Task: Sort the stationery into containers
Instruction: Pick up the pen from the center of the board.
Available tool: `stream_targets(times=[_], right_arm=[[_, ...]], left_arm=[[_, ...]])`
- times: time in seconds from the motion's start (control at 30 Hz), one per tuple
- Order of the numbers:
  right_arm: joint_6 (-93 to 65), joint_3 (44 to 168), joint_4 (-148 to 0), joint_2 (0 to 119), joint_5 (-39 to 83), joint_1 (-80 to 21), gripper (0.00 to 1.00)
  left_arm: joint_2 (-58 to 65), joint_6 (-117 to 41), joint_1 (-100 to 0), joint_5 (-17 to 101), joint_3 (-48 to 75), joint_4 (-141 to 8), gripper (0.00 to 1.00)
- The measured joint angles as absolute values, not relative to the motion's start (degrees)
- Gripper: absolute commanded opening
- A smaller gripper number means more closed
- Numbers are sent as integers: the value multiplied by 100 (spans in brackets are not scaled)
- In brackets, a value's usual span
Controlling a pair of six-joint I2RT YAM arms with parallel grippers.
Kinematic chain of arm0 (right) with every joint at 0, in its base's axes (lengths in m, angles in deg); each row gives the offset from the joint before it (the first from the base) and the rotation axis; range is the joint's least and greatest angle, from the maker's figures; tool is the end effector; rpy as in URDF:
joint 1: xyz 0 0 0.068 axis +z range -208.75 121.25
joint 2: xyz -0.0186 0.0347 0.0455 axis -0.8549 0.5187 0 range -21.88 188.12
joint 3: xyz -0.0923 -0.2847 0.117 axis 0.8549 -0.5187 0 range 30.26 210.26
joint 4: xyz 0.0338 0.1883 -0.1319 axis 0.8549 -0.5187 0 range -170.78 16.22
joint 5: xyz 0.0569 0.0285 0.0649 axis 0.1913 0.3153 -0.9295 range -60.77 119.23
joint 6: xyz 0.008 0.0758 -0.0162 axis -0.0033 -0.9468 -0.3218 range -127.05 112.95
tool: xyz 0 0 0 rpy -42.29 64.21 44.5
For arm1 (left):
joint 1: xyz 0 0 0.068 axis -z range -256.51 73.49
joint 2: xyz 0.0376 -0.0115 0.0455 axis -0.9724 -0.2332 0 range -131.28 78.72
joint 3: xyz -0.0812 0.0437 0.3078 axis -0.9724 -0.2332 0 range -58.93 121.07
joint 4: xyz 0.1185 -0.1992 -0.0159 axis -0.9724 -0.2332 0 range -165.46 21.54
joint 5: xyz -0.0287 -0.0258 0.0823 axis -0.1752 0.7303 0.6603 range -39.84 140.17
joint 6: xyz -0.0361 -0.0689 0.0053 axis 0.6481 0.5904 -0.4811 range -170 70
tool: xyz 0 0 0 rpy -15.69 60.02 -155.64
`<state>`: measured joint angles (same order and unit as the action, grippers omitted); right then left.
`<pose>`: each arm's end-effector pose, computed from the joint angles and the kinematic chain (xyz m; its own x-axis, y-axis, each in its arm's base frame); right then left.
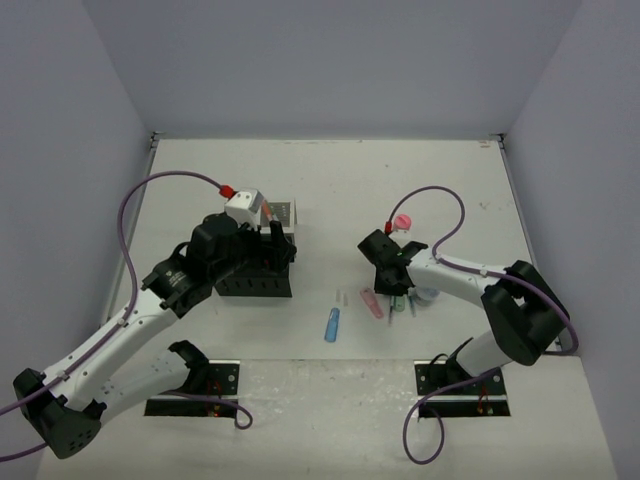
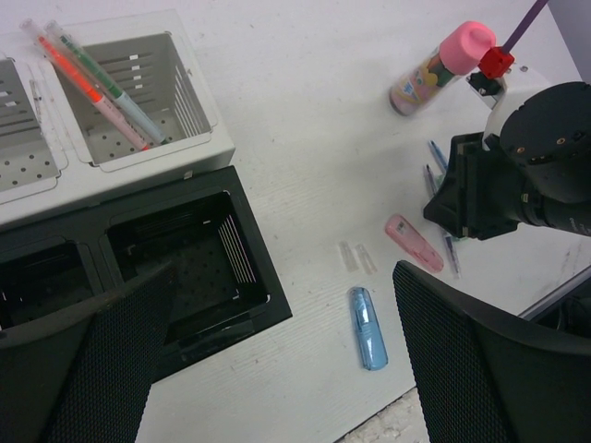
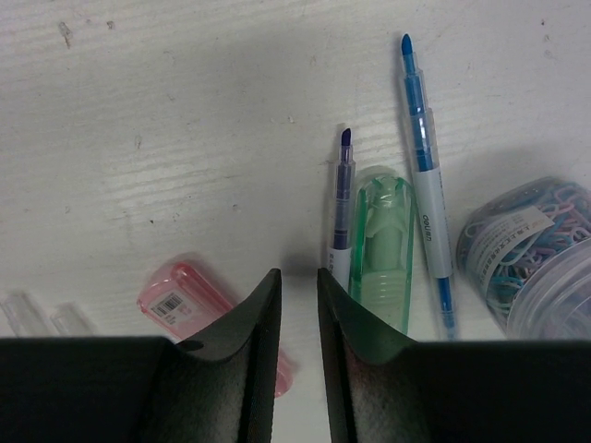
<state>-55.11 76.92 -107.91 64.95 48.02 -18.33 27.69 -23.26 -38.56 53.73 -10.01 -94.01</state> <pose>0.1979 0.1404 0.2030 -0.8971 0.1609 -0.4115 0.1793 0.9838 -0.0061 0.1308 -0.0968 0.3444 -0.5835 -0.1145 -0.8040 0.3448 0.8614 -0.3729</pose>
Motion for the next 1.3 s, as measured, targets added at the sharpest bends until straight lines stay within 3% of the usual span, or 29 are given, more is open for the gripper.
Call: stream_targets(times=[1.3], right_arm=[[-5945, 7609, -11137, 6238, 4987, -1833, 24]], left_arm=[[2666, -2436, -3856, 5116, -1157, -9169, 100]])
